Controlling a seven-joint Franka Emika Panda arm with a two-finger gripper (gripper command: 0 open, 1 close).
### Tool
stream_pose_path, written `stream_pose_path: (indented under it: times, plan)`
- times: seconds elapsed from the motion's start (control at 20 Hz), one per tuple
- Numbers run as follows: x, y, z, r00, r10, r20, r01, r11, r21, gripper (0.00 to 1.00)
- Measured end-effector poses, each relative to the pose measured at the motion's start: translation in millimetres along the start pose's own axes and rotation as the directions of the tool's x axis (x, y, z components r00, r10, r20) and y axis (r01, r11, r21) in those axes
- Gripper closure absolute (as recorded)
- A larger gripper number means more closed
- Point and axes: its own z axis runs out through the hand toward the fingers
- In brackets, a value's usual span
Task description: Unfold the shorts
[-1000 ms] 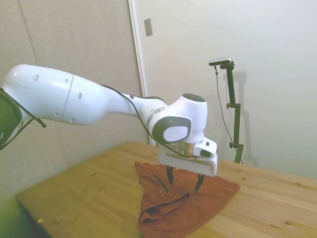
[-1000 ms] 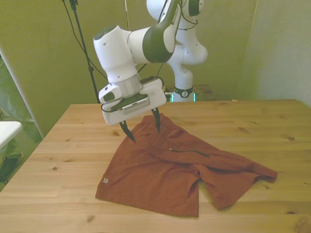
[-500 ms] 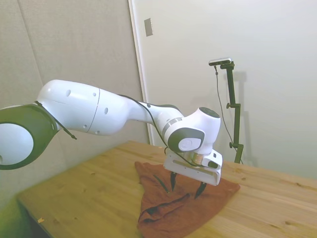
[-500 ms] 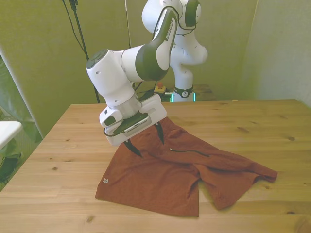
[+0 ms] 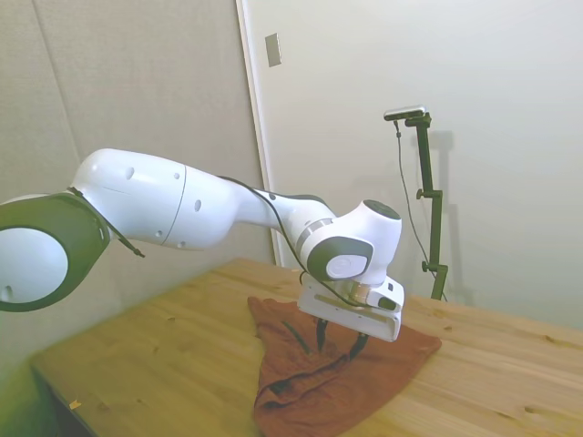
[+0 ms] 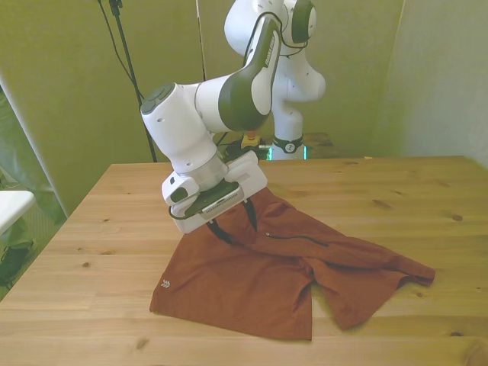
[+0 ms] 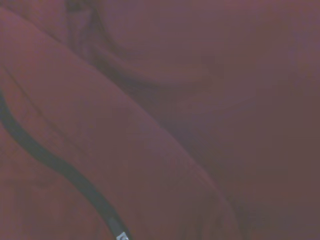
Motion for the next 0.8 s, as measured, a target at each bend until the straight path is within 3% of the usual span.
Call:
stream_pose_path:
  times: [0.5,0.8]
  plan:
    - [-0.4,-5.9,2.9,1.000,0.007,0.005,-0.007,1.000,-0.006,1.00]
    - [-27.6,-43.4,-9.2,0.999,-0.037,-0.037,0.036,0.999,-0.033,1.00]
